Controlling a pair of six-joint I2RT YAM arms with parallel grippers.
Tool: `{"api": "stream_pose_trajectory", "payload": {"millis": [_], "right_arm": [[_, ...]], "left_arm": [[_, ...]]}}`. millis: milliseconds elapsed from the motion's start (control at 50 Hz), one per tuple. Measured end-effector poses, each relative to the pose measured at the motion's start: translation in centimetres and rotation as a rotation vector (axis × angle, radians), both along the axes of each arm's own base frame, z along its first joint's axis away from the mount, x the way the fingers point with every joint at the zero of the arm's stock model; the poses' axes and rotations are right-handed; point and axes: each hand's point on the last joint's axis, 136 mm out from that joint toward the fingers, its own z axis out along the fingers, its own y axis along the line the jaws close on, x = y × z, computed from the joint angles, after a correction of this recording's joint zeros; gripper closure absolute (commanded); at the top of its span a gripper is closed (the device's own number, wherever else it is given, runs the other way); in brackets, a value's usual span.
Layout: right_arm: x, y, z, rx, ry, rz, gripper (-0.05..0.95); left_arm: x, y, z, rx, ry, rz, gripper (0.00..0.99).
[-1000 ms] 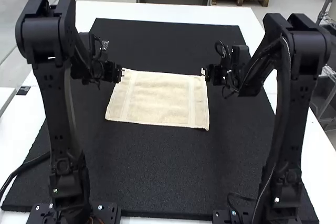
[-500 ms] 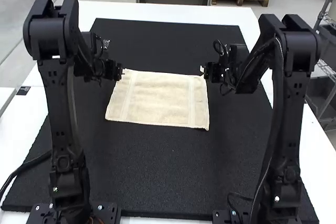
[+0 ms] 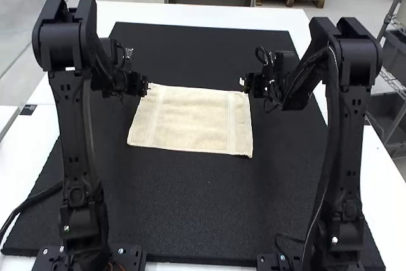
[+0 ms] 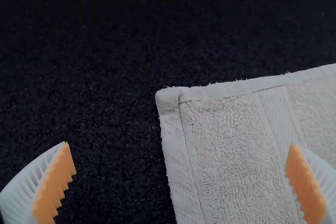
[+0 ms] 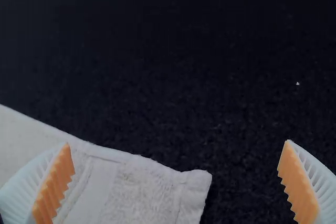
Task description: Fold the towel.
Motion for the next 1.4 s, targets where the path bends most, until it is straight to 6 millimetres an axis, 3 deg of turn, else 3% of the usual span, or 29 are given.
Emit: {"api": "stream_pose_trajectory", "payload": {"millis": [380,1400], "right_arm": [[0.2,0.0,-1.8,-0.004,0.033,0.000,0.00],[0.8,0.5,-2.0,0.010,0.062,0.020,0.00]], "left_arm": [[0.3,-0.6,-0.3,0.003,0.007,-0.013,0.061],[1.5,-1.4,-1.0,0.021,0.015,-0.025,0.062]]}}
